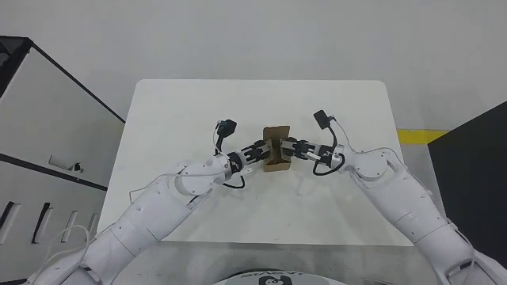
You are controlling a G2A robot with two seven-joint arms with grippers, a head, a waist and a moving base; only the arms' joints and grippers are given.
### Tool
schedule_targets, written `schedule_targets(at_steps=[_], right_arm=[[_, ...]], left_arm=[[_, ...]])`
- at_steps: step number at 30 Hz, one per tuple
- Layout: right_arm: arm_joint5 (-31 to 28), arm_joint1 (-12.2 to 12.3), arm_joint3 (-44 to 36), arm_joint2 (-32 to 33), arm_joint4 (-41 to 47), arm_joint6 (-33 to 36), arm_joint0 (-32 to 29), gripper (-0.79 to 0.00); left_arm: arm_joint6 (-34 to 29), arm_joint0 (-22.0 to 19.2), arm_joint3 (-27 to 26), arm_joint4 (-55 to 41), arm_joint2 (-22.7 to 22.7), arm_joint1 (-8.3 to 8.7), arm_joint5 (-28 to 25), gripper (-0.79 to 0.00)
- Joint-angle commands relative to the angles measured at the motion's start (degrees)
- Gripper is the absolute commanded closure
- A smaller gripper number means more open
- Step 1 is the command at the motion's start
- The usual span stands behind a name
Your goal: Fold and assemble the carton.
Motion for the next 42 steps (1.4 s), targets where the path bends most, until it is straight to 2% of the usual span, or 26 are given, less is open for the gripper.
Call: schedule_targets(at_steps=[1, 11, 42], right_arm=[[0.2, -0.2, 0.2, -0.2, -0.5, -0.1, 0.2, 0.0], [1.0, -0.8, 0.7, -0.8, -2.5, -0.5, 0.9, 0.0], [2.6, -2.1, 1.3, -0.4, -5.6, 0.0, 1.5, 0.0]], left_arm=[[-0.1, -0.2, 0.3, 0.4, 0.3, -0.34, 0.4, 0.0], [-0.5, -1.1, 1.6, 2.1, 0.7, -1.72, 1.6, 0.0], [-2.9, 0.0, 3.0, 4.8, -2.8, -3.54, 0.7, 0.0]])
